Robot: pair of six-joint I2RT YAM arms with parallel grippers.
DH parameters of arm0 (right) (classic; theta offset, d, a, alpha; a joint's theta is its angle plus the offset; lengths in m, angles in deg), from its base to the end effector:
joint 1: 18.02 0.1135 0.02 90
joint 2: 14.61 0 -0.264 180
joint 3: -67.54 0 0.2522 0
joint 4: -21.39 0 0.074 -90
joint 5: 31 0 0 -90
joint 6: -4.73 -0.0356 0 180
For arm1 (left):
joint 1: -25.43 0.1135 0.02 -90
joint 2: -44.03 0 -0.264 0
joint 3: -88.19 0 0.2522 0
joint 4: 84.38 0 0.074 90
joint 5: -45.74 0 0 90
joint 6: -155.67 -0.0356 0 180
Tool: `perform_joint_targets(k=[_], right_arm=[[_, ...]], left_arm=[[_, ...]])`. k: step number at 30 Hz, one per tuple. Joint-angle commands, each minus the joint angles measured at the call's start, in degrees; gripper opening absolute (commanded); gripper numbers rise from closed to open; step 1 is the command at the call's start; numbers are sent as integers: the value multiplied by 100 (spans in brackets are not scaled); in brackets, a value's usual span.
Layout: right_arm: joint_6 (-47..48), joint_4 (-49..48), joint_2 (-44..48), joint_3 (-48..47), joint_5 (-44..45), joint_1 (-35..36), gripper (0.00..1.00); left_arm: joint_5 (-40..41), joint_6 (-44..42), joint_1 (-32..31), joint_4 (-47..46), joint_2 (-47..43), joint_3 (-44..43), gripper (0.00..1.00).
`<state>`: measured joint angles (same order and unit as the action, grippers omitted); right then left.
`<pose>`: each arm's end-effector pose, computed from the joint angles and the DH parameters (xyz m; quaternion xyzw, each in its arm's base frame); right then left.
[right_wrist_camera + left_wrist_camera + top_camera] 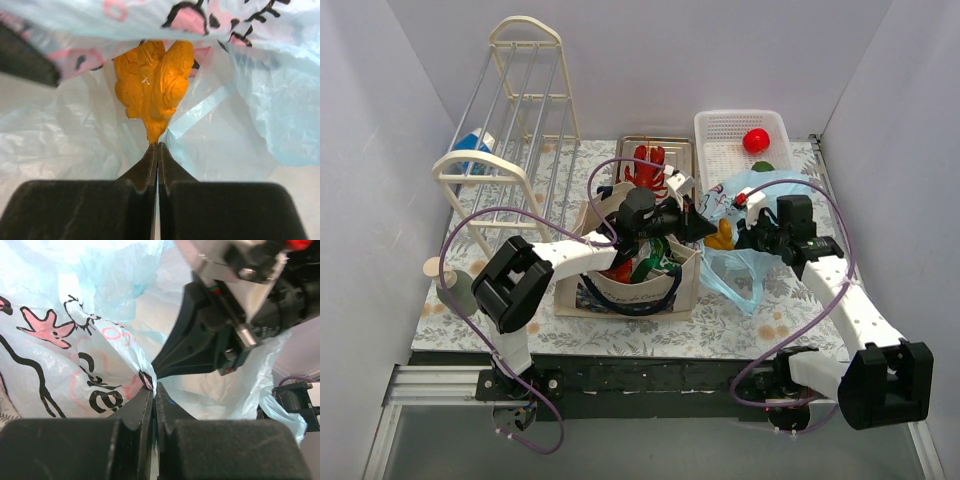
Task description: Untie the knot of the grocery bags and take out the mixed food
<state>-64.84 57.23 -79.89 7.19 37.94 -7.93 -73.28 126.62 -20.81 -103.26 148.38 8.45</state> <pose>0.2361 0.0550 0.2616 -0.3087 0.8423 0.1286 0.4228 0.2775 -0.3148 0.2537 0.0748 0.7335 -0.6330 0.2359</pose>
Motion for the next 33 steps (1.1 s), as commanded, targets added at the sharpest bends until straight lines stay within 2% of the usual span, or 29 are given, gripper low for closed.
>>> perform_joint_targets(k=[1, 10, 12, 13, 14, 17, 18, 22, 23, 26, 29, 31, 33], right_arm=[[453, 524, 524, -52, 110, -51, 1], [743, 692, 1210, -131, -3, -341, 1], [822, 744, 1228, -237, 23, -367, 1], [831, 744, 1236, -254, 14, -393, 1], [831, 736, 1245, -263, -21, -420, 1], [858, 762, 1219, -263, -109, -420, 1], [867, 832, 1219, -298, -100, -429, 1], [928, 964, 1175, -342, -100, -464, 1], [928, 973, 1210, -360, -109, -472, 1], [954, 973, 1263, -456, -249, -473, 1], [981, 1052, 1254, -553, -355, -473, 1], [981, 1140, 1228, -597, -277, -481, 1], [998, 1210, 1228, -632, -293, -525, 1]], left_arm=[[80, -127, -8, 531, -82, 217, 0], [-43, -92, -8, 504, 85, 173, 0], [-165, -162, -8, 583, 137, 33, 16], [-183, -188, -8, 618, 146, -29, 28], [-210, -206, 1, 610, 155, -90, 45], [-464, -618, 10, 557, 76, -485, 55], [-517, -889, 10, 505, 50, -687, 64], [-991, -1505, 27, 531, 58, -1406, 66], [-1427, -1637, 27, 601, 189, -1583, 66], [-2053, -1919, 36, 1188, 566, -2260, 66], [-2240, -1912, 36, 1130, 700, -2385, 61], [-2091, -1771, 45, 611, 691, -2367, 61], [-2186, -1797, 53, 1030, 840, -2875, 56]])
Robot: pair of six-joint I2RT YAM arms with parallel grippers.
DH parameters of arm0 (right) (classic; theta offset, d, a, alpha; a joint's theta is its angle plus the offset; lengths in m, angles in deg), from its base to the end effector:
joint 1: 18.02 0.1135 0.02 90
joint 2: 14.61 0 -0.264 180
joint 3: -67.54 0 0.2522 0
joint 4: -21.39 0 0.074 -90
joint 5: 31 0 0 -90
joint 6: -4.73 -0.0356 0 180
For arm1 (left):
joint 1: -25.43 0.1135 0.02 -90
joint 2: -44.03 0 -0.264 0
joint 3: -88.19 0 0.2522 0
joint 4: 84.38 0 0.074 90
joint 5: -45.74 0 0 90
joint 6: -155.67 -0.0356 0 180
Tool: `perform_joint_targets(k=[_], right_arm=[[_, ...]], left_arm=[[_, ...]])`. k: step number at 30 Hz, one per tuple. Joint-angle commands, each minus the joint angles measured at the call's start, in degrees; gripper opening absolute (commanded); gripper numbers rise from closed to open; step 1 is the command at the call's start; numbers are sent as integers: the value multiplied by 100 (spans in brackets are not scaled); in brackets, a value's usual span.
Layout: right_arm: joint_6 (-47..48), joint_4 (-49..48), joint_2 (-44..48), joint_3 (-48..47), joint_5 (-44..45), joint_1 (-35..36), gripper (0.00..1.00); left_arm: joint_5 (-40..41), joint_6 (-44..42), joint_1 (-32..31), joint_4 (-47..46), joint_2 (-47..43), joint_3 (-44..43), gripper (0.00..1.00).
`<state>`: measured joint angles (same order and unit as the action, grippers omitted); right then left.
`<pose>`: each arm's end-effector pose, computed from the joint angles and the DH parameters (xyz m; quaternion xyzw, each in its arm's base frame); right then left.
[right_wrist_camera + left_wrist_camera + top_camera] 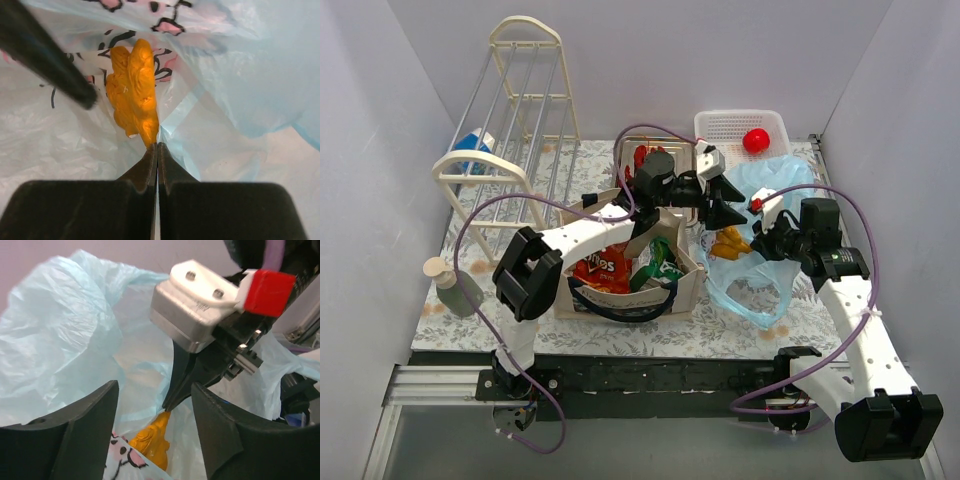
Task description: Untie the knot of the grocery bags and take out the mixed food
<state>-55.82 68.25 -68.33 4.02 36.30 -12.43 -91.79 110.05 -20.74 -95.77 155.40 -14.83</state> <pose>0.1953 0.0329 0.3049 -0.3479 0.8105 0.0820 0.4640 0.3021 -0.3526 0.3279 0.3022 0.6251 -0.6670 0.2703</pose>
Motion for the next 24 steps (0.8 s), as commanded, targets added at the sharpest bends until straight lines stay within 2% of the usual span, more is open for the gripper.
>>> perform_joint_targets(k=[1, 5, 7, 9, 11, 12, 13, 15, 19, 21, 24], right_arm=[[87, 83, 98, -324, -182, -92, 1], [43, 108, 116, -464, -156, -119, 1], [8, 179, 89, -491, -86, -154, 1], [8, 205, 71, -482, -94, -207, 1], [8, 197, 89, -465, -112, -242, 1], [-1, 197, 89, -447, -121, -251, 1], [-1, 188, 89, -456, -121, -268, 1], [-18, 197, 98, -421, -138, -286, 1], [-54, 179, 107, -403, -217, -295, 1], [-62, 170, 107, -394, -235, -286, 1], [-89, 170, 107, -368, -226, -295, 1]], left_arm=[[-501, -140, 64, 465, 331, -715, 54], [-1144, -26, 117, 713, 377, -831, 46], [-1372, -113, 109, 791, 298, -717, 46], [-1469, -385, 117, 1378, 306, -821, 45], [-1488, -1008, 117, 2062, 263, -839, 45], [-1479, -1202, 117, 2240, 236, -796, 48], [-1426, -1613, 117, 2407, 218, -761, 51], [-1277, -1853, 108, 2734, 174, -690, 58], [-610, -2319, 38, 2542, 122, -288, 64], [-363, -2504, -14, 2199, 217, -198, 64], [-21, -2969, -128, 2207, 393, -207, 56]])
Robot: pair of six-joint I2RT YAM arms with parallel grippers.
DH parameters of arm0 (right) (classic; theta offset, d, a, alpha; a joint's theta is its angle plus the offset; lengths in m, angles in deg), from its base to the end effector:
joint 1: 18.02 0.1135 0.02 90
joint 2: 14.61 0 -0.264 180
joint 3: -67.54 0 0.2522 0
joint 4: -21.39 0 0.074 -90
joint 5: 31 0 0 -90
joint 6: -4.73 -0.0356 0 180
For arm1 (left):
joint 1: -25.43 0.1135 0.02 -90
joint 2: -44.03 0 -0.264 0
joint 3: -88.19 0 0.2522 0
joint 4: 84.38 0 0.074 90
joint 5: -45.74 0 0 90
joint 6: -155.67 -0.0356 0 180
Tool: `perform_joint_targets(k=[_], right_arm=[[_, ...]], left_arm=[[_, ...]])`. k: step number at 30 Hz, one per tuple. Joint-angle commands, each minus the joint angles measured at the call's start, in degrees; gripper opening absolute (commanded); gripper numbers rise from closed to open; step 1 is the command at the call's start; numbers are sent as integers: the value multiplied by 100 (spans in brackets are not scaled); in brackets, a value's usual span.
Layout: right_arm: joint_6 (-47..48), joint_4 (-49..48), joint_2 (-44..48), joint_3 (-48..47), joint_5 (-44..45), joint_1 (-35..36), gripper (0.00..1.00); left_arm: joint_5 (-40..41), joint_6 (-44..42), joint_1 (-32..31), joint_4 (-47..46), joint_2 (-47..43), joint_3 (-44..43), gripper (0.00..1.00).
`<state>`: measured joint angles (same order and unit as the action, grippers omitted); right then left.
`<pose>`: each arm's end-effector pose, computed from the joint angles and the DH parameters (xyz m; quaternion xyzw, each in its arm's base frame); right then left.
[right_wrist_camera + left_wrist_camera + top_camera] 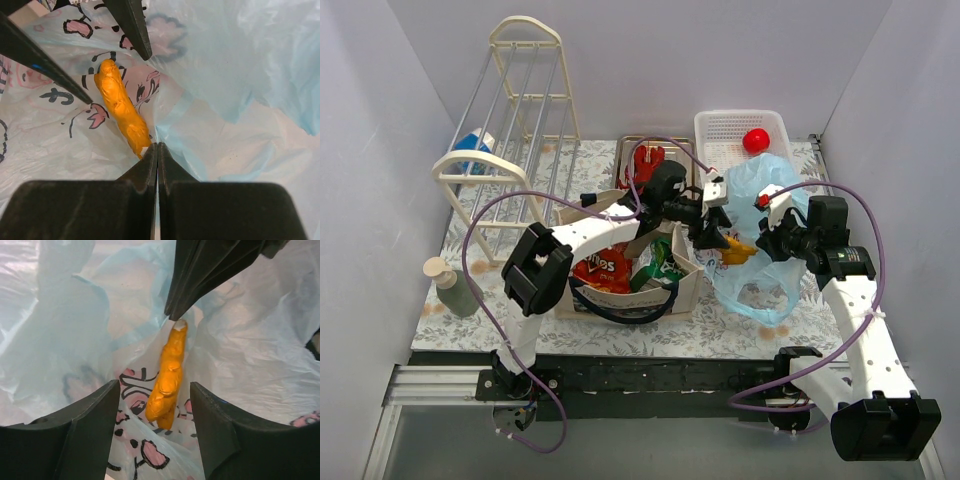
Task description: Untie the knot of the grocery bags and take out the mixed food
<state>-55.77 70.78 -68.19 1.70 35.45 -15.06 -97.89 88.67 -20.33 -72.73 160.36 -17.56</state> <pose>0.1937 0.0243 0.3151 -0.3322 0.8163 0.0778 0.4661 0.3095 -0.3589 0.2678 0.3928 0.6767 -0.5900 0.1992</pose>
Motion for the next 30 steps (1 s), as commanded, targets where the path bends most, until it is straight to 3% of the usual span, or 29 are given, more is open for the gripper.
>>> perform_joint_targets(k=[1, 5, 8, 10, 15, 17, 23, 30], right_arm=[[-102, -83, 94, -136, -132, -32, 1], [-119, -101, 120, -23, -106, -32, 1], [-155, -145, 129, 92, -97, -24, 1], [-199, -197, 111, 127, -62, -32, 1], [-207, -259, 76, 163, -62, -32, 1], [-181, -233, 59, 180, -27, -32, 1], [-374, 57, -29, 382, 841, -243, 1], [11, 636, -512, 146, 1528, -1385, 2]], left_arm=[[625, -998, -188, -88, -93, 84, 55], [730, -1430, -293, -70, -14, 190, 40], [573, -1842, -468, 104, 3, 304, 38], [537, -2571, -670, 676, 30, 365, 36], [810, -3135, -856, 1212, 100, 348, 8], [898, -3048, -856, 1222, 91, 322, 0], [670, -2092, -716, 1125, -93, -65, 0], [502, -651, -514, 451, -628, -364, 0]])
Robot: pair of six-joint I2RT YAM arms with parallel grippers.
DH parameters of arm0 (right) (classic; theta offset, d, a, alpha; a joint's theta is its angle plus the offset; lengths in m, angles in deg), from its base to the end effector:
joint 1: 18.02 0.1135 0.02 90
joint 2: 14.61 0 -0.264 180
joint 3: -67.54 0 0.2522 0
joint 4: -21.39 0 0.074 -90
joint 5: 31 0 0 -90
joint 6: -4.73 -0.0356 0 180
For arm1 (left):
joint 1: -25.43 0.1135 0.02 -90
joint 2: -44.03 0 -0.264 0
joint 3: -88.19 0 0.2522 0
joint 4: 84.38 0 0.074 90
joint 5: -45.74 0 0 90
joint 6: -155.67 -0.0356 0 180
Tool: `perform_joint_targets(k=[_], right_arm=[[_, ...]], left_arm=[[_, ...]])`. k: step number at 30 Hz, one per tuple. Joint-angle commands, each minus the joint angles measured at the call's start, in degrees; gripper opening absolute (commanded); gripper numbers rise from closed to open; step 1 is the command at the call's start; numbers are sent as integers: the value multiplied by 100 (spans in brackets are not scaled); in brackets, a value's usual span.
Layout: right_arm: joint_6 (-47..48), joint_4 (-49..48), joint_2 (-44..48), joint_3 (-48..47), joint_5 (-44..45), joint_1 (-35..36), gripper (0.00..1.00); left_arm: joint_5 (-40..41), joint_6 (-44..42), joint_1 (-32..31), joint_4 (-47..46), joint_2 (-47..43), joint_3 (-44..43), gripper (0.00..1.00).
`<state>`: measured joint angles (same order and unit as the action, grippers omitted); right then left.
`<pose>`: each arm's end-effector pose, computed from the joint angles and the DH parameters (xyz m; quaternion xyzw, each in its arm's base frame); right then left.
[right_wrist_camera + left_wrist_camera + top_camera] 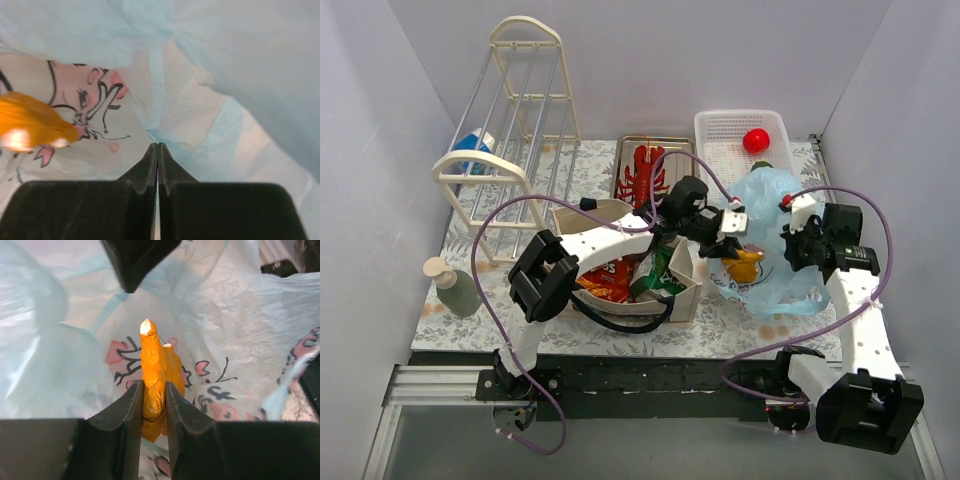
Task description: Untie the knot of the grocery bags and take out the mixed food
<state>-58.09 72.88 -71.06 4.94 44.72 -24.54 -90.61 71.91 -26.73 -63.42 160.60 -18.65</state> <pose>0.2008 -0.0141 0.2834 -0.2110 0.8945 0.0008 0.3941 0.2689 -0.3881 0.2567 0.4909 0.6597 -0.5204 0.2302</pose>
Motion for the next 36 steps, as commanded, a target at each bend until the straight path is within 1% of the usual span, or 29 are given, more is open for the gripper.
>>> perform_joint_targets(k=[1, 2, 3, 5, 6, 7, 8, 9, 10, 11, 12, 13, 14, 15, 16, 17, 18, 19, 20, 22, 23, 25, 26, 27, 30, 34, 36], right_arm=[[340, 488, -261, -257, 672, -559, 1], [497, 567, -288, -292, 699, -856, 1], [751, 699, -288, -310, 742, -981, 1], [1034, 875, -253, -389, 822, -1175, 1], [1296, 1085, -244, -424, 822, -1202, 1], [1386, 1235, -244, -494, 831, -1219, 1], [1456, 1358, -244, -704, 683, -1281, 1], [1640, 1507, -244, -915, 420, -1333, 1], [2137, 2005, -235, -1126, 122, -1360, 1], [2369, 2192, -227, -1345, -473, -1360, 1], [2519, 2394, -227, -1852, -809, -1360, 6], [2807, 2710, -235, -2075, -1170, -1360, 21], [2915, 2887, -253, -2329, -1895, -1360, 27], [2951, 2984, -279, -2750, -2225, -1360, 36], [2890, 3020, -305, -2963, -2515, -1360, 51], [2733, 3003, -349, -3113, -3057, -1360, 56], [2627, 2977, -376, -3253, -3315, -1360, 62], [2539, 2976, -402, -3490, -3553, -1360, 70], [2364, 2959, -463, -3579, -3929, -1352, 74], [2126, 2898, -525, -3720, -4195, -1351, 80], [2020, 2862, -604, -3721, -4414, -1343, 81], [1740, 2705, -666, -3642, -4548, -1308, 82], [1512, 2486, -709, -3398, -4548, -1247, 82], [988, 2006, -719, -3274, -4548, -1211, 82], [2, 1020, -867, -2834, -4583, -1062, 82], [-484, 814, -1315, -2859, -5092, -746, 83], [-591, 875, -1640, -2938, -5610, -570, 83]], left_arm=[[-234, 1281, 197, -666, -714, -237, 0], [-226, 1527, 241, -894, -750, -220, 0], [-226, 2130, 285, -1253, -776, -202, 0], [-226, 2721, 417, -1545, -794, -307, 0], [-182, 3221, 461, -1720, -768, -368, 0], [-164, 3530, 566, -1818, -733, -430, 0], [-155, 3820, 628, -1915, -724, -465, 0], [-164, 4389, 698, -2150, -715, -483, 0], [-129, 4647, 820, -2231, -724, -501, 0], [-129, 4910, 883, -2319, -724, -527, 0], [-146, 5218, 953, -2529, -715, -536, 0], [-173, 5604, 1067, -2583, -706, -553, 0], [-164, 5764, 1120, -2610, -689, -580, 0], [-164, 5861, 1164, -2610, -680, -589, 0], [-155, 5967, 1234, -2619, -697, -580, 0], [-190, 6020, 1270, -2619, -706, -563, 0], [-234, 6073, 1313, -2584, -715, -562, 0], [-304, 6108, 1366, -2540, -715, -588, 0], [-514, 6100, 1393, -2505, -715, -606, 0], [-691, 6065, 1437, -2408, -767, -606, 0], [-865, 6021, 1454, -2355, -785, -589, 0], [-955, 6038, 1507, -2355, -899, -528, 0], [-972, 6055, 1516, -2364, -926, -431, 0], [-1025, 6082, 1525, -2381, -978, -404, 0], [-1165, 6100, 1551, -2338, -1101, -351, 0], [-1289, 6065, 1569, -2258, -1189, -317, 0], [-1376, 6064, 1569, -2232, -1216, -255, 0]])
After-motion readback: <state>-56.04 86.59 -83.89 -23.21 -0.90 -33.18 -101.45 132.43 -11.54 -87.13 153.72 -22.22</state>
